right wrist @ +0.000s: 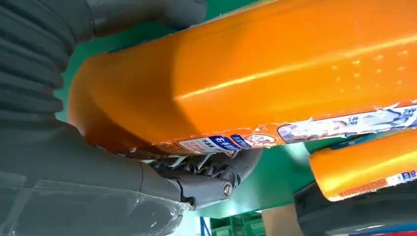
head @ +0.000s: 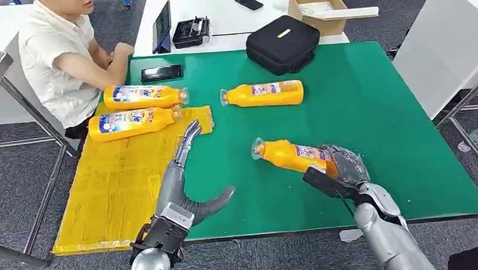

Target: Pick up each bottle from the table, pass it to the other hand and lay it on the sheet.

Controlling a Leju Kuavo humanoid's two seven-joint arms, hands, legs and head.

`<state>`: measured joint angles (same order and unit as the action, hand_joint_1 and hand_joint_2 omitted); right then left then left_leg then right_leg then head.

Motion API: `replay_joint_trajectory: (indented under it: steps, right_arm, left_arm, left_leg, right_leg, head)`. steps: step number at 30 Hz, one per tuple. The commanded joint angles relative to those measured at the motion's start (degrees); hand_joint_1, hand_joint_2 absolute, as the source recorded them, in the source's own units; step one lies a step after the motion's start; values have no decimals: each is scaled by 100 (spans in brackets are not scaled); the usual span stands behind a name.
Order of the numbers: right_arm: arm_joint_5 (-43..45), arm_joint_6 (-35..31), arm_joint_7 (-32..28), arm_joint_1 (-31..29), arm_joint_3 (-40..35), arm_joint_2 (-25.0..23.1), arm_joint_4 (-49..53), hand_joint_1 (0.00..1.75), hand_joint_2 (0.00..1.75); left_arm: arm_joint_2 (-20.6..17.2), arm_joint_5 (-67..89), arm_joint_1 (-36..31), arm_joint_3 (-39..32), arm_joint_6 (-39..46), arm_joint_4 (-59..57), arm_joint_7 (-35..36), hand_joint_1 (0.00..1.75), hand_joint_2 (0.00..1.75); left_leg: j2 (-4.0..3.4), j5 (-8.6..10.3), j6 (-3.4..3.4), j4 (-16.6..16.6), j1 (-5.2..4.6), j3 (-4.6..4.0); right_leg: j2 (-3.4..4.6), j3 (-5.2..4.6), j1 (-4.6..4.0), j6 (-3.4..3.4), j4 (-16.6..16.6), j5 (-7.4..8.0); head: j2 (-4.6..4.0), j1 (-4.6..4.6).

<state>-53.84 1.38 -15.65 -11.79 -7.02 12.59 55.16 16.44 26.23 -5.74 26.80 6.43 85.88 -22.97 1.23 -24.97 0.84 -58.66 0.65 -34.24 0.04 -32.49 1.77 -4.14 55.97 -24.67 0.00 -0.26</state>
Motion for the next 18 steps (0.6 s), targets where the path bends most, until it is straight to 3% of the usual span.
replay_joint_trajectory:
  steps: [1, 5, 7, 10, 13, 15, 18]
  right_arm:
    - [512, 313, -117, 979, 131, -51, 474, 175, 175]
    - [495, 311, -105, 969, 97, -87, 488, 175, 175]
    - [766, 268, -464, 1040, 56, -184, 728, 175, 175]
    - [1013, 154, -679, 1190, -92, -444, 1584, 175, 175]
    - [1084, 125, -600, 1123, -244, -863, 2318, 175, 175]
    - [1016, 149, -454, 1082, -336, -929, 2442, 175, 175]
    - [1019, 140, -482, 1111, -321, -885, 2439, 175, 175]
  left_arm:
    - [289, -130, -58, 39, -51, -247, 68, 0, 175]
    - [289, -130, -59, 38, -52, -256, 68, 0, 175]
    - [353, -403, -52, -21, -176, -365, 151, 0, 175]
    - [356, -839, -31, -36, -87, -597, 386, 0, 175]
    - [356, -1768, 176, -187, -408, -834, 901, 0, 175]
    - [356, -1781, 230, -211, -454, -934, 784, 0, 175]
    - [356, -1780, 224, -206, -456, -940, 776, 0, 175]
  left_leg:
    - [24, 5, 1, 4, 6, -5]
    - [16, 7, 1, 7, 7, -10]
    - [12, 6, 0, 6, 8, -11]
    - [4, 2, -2, 5, 9, -5]
    - [-16, 0, -3, 6, 5, -10]
    - [-48, -5, -5, 6, 3, -13]
    - [-51, -2, -4, 5, -1, -23]
  right_leg:
    - [-33, 14, -9, 18, -10, -2]
    - [-33, 10, -12, 25, -14, 2]
    - [-28, 8, -12, 26, -12, 3]
    - [-21, 9, -13, 24, -10, 2]
    - [-2, -3, -10, 27, -3, 4]
    - [33, 42, -9, 17, 3, 13]
    - [31, 29, -5, 16, 12, 11]
  head:
    - [0, 0]
    - [0, 0]
    - [0, 0]
    - [0, 0]
    - [0, 2]
    - [0, -2]
    - [0, -2]
